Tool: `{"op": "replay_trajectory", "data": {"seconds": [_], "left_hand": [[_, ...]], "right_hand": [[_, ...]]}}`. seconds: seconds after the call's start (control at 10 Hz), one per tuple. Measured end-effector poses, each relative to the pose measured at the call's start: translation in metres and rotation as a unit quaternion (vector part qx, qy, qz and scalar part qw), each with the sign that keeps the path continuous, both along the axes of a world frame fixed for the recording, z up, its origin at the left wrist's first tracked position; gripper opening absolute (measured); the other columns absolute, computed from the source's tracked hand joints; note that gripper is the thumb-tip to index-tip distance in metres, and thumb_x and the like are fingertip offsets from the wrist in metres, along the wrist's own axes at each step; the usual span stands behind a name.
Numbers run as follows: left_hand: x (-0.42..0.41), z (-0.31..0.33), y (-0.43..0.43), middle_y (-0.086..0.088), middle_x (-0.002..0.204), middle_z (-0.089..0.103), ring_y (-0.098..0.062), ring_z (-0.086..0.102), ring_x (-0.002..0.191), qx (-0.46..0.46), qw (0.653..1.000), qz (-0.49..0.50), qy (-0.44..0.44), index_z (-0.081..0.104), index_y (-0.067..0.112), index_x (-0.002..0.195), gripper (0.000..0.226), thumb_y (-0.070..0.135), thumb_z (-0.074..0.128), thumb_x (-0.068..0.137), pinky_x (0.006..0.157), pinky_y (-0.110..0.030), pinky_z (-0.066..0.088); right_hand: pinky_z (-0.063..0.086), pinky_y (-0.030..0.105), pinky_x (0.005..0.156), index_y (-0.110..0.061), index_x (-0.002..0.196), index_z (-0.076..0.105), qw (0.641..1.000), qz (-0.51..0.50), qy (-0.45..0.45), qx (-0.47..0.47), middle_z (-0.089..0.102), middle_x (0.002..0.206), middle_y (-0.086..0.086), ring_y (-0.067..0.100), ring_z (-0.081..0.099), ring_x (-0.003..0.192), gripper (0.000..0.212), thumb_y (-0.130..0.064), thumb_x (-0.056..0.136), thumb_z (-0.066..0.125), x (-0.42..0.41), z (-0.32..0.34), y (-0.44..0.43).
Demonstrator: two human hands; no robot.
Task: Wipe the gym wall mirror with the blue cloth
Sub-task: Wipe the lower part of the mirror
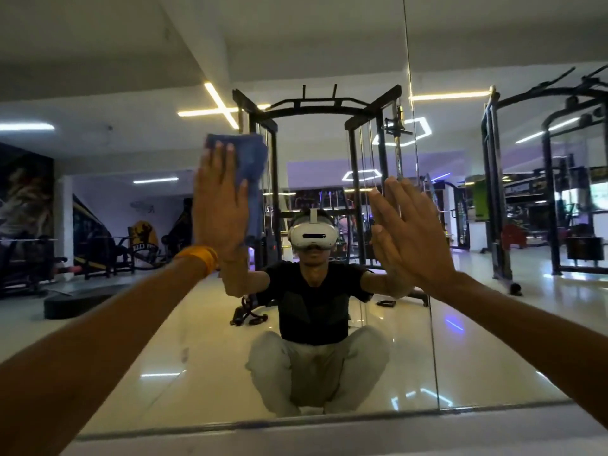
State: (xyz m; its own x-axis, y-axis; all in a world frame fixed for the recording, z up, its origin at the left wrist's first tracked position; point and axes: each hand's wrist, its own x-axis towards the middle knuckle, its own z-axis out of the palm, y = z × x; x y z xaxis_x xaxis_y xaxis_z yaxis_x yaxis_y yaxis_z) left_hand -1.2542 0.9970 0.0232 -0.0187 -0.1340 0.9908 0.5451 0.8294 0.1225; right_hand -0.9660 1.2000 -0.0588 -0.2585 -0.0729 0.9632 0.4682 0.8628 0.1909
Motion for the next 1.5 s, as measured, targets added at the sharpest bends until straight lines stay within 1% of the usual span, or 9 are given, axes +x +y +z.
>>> {"op": "replay_trajectory", "data": {"seconds": [0.1, 0.2, 0.3, 0.5, 0.7, 1.0, 1.2, 1.4, 1.5], "left_hand": [[-0.007, -0.017, -0.015, -0.021, 0.17, 0.013, -0.036, 0.016, 0.157, 0.162, 0.943, -0.292, -0.011, 0.014, 0.004, 0.162, 0.069, 0.046, 0.03, 0.11, 0.129, -0.05, 0.013], [0.042, -0.114, -0.029, -0.015, 0.172, 0.005, -0.031, 0.004, 0.159, -0.184, 0.926, -0.328, 0.03, 0.011, 0.007, 0.164, 0.071, 0.044, 0.034, 0.108, 0.13, -0.048, 0.003], [0.029, -0.134, -0.035, -0.01, 0.172, 0.005, -0.026, 0.002, 0.16, -0.229, 0.914, -0.329, 0.065, 0.012, 0.011, 0.164, 0.065, 0.037, 0.036, 0.109, 0.13, -0.042, -0.002], [-0.053, -0.038, -0.089, -0.022, 0.168, 0.022, -0.039, 0.022, 0.155, 0.164, 0.916, -0.355, -0.086, 0.025, -0.001, 0.159, 0.062, 0.027, 0.044, 0.108, 0.126, -0.054, 0.02], [-0.044, -0.096, -0.089, -0.011, 0.172, 0.002, -0.032, 0.003, 0.159, -0.12, 0.94, -0.315, 0.056, 0.011, 0.018, 0.164, 0.066, 0.038, 0.038, 0.107, 0.129, -0.04, -0.007], [-0.091, 0.004, -0.129, -0.021, 0.169, 0.015, -0.041, 0.013, 0.157, 0.148, 0.954, -0.242, -0.096, 0.021, 0.005, 0.162, 0.069, 0.046, 0.035, 0.109, 0.128, -0.053, 0.009], [-0.072, -0.029, -0.099, -0.011, 0.172, 0.004, -0.029, 0.0, 0.16, -0.188, 0.936, -0.281, 0.098, 0.011, 0.016, 0.164, 0.064, 0.044, 0.03, 0.11, 0.129, -0.052, 0.002], [-0.099, 0.091, -0.152, -0.018, 0.171, 0.011, -0.037, 0.009, 0.157, 0.14, 0.962, -0.18, -0.149, 0.013, 0.01, 0.164, 0.063, 0.042, 0.026, 0.111, 0.128, -0.049, 0.003], [-0.061, 0.037, -0.109, -0.015, 0.172, 0.008, -0.034, 0.003, 0.159, -0.015, 0.969, -0.246, -0.009, 0.016, 0.011, 0.164, 0.065, 0.044, 0.027, 0.109, 0.129, -0.051, 0.002]], "right_hand": [[-0.004, 0.043, 0.128, -0.018, 0.162, 0.029, 1.0, 0.0, 0.014, -0.027, 0.013, 0.171, 0.01, 0.027, 0.005, 0.159, 0.061, -0.036, 0.104, 0.04, -0.018, -0.012, -0.015], [0.009, 0.053, 0.127, -0.02, 0.161, 0.029, 0.999, -0.013, -0.039, 0.023, 0.014, 0.171, 0.011, 0.029, 0.007, 0.159, 0.061, -0.038, 0.104, 0.037, -0.042, -0.013, -0.03], [0.012, 0.055, 0.126, -0.021, 0.161, 0.028, 0.995, -0.009, -0.081, 0.057, 0.015, 0.171, 0.012, 0.031, 0.009, 0.158, 0.06, -0.041, 0.105, 0.031, -0.077, -0.002, -0.056], [0.008, 0.056, 0.126, -0.027, 0.161, 0.027, 0.998, -0.007, -0.052, 0.02, 0.016, 0.17, 0.012, 0.034, 0.009, 0.158, 0.061, -0.049, 0.104, 0.026, -0.13, 0.009, -0.105], [0.023, 0.065, 0.119, -0.026, 0.157, 0.028, 0.991, -0.015, -0.093, 0.096, 0.026, 0.167, 0.014, 0.037, 0.02, 0.155, 0.058, -0.051, 0.108, 0.011, -0.143, 0.009, -0.111], [0.019, 0.057, 0.124, -0.019, 0.156, 0.039, 0.991, -0.003, -0.076, 0.107, 0.027, 0.167, 0.015, 0.035, 0.019, 0.156, 0.057, -0.041, 0.105, 0.032, -0.152, 0.048, -0.126], [0.014, 0.054, 0.126, -0.021, 0.16, 0.029, 0.994, -0.022, -0.076, 0.07, 0.019, 0.169, 0.013, 0.033, 0.014, 0.157, 0.06, -0.043, 0.105, 0.033, -0.145, 0.068, -0.115], [0.02, 0.056, 0.124, -0.021, 0.159, 0.033, 0.99, -0.024, -0.1, 0.093, 0.023, 0.168, 0.013, 0.033, 0.018, 0.156, 0.06, -0.044, 0.104, 0.031, -0.132, 0.065, -0.108], [0.018, 0.056, 0.124, -0.021, 0.159, 0.033, 0.993, -0.024, -0.088, 0.081, 0.024, 0.168, 0.014, 0.034, 0.018, 0.155, 0.06, -0.044, 0.104, 0.03, -0.129, 0.078, -0.107]]}}
